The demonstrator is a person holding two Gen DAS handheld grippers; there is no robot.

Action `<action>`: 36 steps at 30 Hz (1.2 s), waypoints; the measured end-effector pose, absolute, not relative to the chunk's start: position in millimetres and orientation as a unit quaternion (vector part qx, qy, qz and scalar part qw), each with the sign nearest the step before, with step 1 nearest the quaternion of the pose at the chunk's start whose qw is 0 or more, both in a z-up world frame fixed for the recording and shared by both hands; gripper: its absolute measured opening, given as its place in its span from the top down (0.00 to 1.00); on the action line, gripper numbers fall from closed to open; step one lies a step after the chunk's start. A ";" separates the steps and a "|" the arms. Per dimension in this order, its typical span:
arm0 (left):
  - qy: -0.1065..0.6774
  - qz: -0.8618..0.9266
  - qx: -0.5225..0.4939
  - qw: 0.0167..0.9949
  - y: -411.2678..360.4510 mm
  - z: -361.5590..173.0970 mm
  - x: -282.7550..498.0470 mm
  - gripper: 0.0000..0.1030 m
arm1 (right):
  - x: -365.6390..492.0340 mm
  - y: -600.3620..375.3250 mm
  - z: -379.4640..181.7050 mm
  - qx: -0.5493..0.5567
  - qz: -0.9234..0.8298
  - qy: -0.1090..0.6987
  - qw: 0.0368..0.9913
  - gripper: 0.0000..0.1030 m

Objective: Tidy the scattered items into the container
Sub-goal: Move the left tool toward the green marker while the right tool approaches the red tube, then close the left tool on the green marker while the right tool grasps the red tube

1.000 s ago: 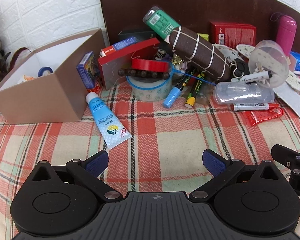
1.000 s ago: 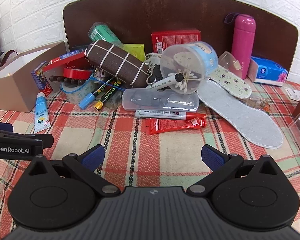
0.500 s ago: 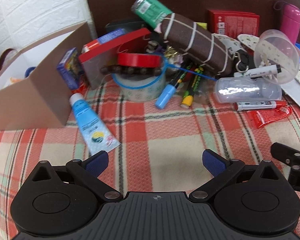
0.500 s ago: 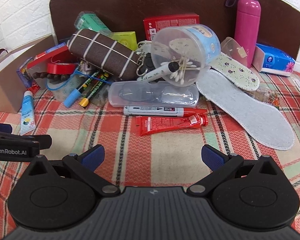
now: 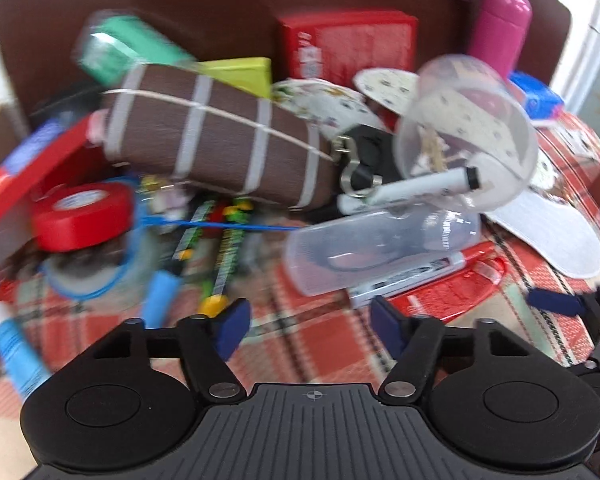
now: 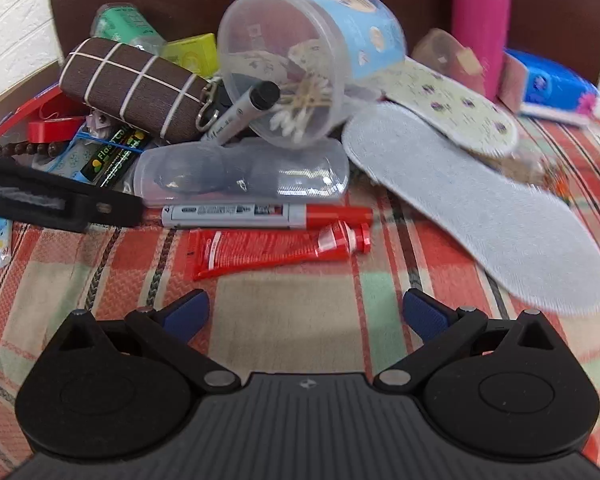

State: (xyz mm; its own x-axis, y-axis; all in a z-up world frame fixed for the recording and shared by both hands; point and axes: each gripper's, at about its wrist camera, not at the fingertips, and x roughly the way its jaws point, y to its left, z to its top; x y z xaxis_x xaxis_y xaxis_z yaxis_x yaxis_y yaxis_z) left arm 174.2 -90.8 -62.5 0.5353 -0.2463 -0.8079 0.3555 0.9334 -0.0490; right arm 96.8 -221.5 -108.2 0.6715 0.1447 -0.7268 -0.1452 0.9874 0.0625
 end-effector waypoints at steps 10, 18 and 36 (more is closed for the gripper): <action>0.485 -0.210 0.057 0.847 -120.3 -84.2 197.1 0.46 | 113.1 -225.1 -119.4 -0.048 0.167 0.348 0.921 0.00; 0.476 -0.193 0.098 0.853 -129.7 -83.8 181.2 0.76 | 92.9 -232.8 -108.9 -0.061 0.154 0.358 0.919 0.29; 0.469 -0.317 0.105 0.817 -150.9 -54.0 134.6 0.58 | 13.6 -239.7 -93.3 -0.107 0.197 0.376 0.899 0.33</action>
State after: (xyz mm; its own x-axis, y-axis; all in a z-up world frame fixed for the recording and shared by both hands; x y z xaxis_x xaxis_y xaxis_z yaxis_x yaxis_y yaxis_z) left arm 134.6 -150.9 -54.0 0.3582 -0.4203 -0.8337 0.6168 0.7769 -0.1266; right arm 13.6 -239.7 -93.3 0.6398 0.2736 -0.7182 -0.4345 0.8995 -0.0445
